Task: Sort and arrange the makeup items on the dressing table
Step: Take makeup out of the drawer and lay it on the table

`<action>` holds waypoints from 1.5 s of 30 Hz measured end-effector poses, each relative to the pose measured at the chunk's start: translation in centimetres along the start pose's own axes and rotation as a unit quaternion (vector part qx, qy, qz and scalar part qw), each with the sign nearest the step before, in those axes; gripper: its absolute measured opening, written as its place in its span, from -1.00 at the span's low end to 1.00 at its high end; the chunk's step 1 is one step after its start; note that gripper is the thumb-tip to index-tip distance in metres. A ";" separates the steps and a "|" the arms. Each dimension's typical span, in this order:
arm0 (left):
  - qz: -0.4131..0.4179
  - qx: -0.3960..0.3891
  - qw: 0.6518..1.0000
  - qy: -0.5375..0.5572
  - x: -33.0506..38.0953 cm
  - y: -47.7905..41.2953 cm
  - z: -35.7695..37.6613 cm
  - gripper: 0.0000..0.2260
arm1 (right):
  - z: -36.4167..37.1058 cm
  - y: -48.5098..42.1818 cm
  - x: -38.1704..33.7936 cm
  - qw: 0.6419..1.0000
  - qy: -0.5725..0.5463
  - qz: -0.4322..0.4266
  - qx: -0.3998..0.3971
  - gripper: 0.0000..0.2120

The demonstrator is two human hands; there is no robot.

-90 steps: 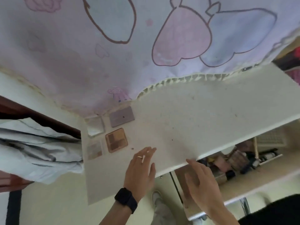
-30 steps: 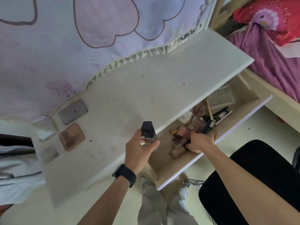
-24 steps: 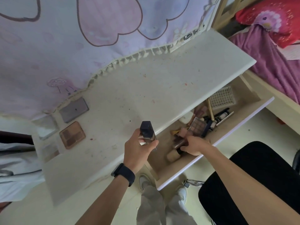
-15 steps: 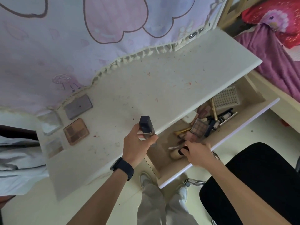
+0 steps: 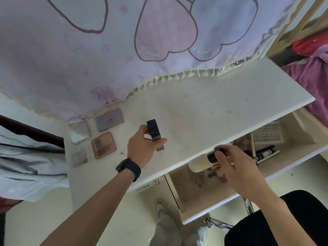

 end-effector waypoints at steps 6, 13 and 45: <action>0.002 0.052 0.999 -0.007 -1.7 -5.1 -3.1 -0.59 | 1.7 -6.0 -9.0 0.986 0.084 -0.112 0.094 -0.72; 0.011 0.068 0.998 -0.011 -2.5 -10.3 -4.2 -0.63 | 6.6 -11.7 -15.4 0.958 0.193 -0.188 0.095 -0.71; 0.101 0.027 0.993 -0.048 -4.1 -19.3 -2.9 -0.74 | 15.8 -15.5 -9.0 0.989 -0.055 -0.037 0.133 -0.58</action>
Point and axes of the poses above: each hand's wrist, its own y-axis away from the middle knuckle, its own z-axis out of the palm, x = y × z, the point moved 7 cm from there along -y, towards the middle knuckle, and after that the axes turned 11 degrees about z, right-handed, at the moved point
